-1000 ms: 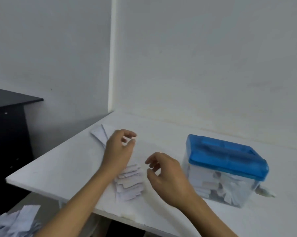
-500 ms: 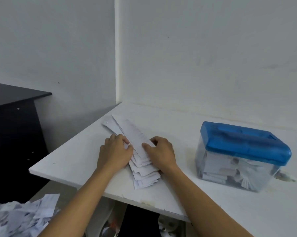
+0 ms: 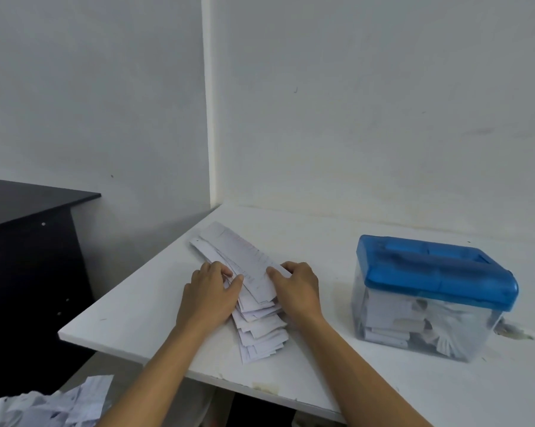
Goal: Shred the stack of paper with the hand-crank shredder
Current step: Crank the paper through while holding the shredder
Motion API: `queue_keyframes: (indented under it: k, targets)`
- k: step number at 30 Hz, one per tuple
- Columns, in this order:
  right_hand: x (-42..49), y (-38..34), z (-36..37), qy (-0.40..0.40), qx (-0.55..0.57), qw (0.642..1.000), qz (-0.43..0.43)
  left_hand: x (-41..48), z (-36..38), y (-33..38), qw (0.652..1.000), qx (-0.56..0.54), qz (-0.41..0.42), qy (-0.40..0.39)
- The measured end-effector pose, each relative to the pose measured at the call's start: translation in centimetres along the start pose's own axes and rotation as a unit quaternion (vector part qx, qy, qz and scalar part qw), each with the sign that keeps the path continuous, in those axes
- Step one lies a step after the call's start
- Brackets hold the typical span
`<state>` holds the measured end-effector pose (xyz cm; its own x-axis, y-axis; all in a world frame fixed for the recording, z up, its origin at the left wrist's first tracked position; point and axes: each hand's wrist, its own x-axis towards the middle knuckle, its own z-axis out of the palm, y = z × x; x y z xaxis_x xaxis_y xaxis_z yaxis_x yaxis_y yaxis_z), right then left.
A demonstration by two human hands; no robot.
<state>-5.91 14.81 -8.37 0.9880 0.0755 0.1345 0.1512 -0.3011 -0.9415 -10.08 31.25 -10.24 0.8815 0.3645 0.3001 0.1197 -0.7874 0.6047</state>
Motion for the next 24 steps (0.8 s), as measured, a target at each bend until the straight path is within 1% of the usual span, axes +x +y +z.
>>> queue_keyframes:
  k: [5,7,9,12,18,20,24]
  targets:
    - [0.0,-0.2,-0.3,0.003,0.055,0.998,0.005,0.1,0.0,0.0,1.0,-0.026,0.006,0.004]
    - [0.0,-0.3,-0.4,0.006,0.087,0.996,0.008,0.2,0.1,-0.2,0.999,-0.042,0.001,-0.007]
    - [-0.1,-0.3,-0.4,0.0,0.105,0.994,0.0,0.3,-0.1,-0.3,0.995,-0.098,-0.006,-0.023]
    - [-0.3,-0.5,-0.2,-0.021,0.121,0.992,-0.016,-0.2,-0.8,0.3,0.975,-0.219,-0.016,-0.025]
    - [-0.9,-1.4,-0.2,-0.06,0.117,0.989,-0.067,-0.7,-1.9,0.7,0.943,-0.331,-0.02,0.034]
    - [-1.0,-1.7,0.1,-0.081,0.125,0.986,-0.078,-0.9,-2.2,1.6,0.924,-0.379,-0.044,0.03]
    - [-0.9,-2.5,-0.1,-0.084,0.144,0.98,-0.106,-1.0,-2.7,3.0,0.895,-0.439,-0.073,0.006]
